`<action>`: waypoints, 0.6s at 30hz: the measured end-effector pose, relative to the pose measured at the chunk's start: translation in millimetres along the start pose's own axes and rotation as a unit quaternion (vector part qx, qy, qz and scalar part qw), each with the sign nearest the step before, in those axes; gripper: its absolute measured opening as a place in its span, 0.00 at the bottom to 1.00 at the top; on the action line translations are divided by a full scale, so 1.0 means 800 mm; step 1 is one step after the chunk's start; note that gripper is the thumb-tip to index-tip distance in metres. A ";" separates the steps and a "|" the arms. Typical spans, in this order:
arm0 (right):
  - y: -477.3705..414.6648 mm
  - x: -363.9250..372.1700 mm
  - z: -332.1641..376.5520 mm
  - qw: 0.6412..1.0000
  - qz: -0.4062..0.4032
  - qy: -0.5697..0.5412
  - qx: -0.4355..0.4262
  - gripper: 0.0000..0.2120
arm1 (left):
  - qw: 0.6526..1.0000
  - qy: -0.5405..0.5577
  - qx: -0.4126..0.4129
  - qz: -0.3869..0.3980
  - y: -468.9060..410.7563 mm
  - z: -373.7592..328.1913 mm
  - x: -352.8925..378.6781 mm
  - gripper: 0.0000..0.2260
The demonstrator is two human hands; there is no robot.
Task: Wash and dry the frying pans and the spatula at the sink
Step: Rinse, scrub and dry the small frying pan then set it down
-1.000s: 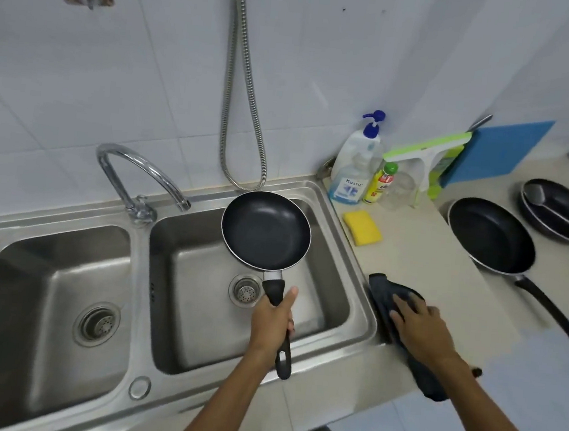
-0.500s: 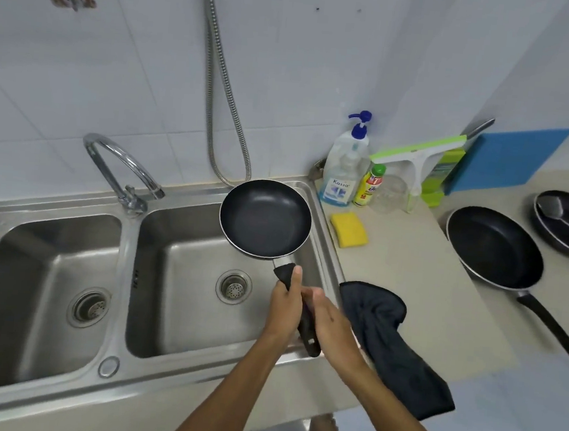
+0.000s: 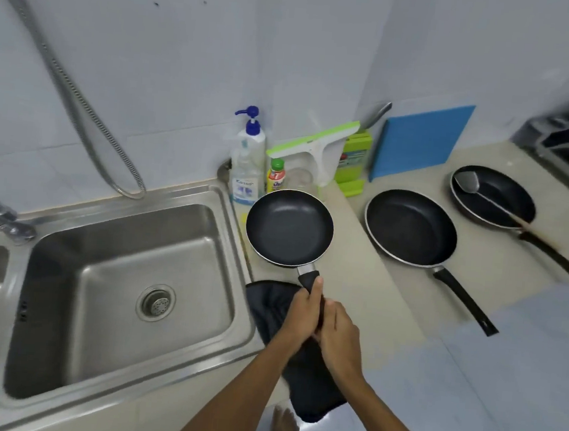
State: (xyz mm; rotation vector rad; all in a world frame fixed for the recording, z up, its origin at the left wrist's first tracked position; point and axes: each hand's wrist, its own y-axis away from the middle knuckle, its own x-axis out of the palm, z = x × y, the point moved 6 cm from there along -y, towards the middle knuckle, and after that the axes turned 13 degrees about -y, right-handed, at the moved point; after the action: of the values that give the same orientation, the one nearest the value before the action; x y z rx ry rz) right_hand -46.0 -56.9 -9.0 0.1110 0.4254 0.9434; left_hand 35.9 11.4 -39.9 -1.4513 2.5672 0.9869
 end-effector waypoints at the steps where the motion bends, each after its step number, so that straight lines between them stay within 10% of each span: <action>1: -0.008 -0.015 -0.010 1.000 -0.017 -0.002 0.004 0.17 | 1.000 -0.011 0.004 0.017 -0.007 -0.007 0.016 0.26; 18: -0.058 -0.069 -0.084 0.998 -0.044 0.001 0.038 0.20 | 0.991 -0.060 -0.072 0.099 -0.062 0.001 0.099 0.25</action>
State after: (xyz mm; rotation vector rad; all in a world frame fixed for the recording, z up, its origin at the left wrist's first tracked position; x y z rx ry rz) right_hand -65.9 -135.0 -66.0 0.1603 0.4644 0.8417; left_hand 29.5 -66.8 -91.2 -1.1387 2.6391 1.2667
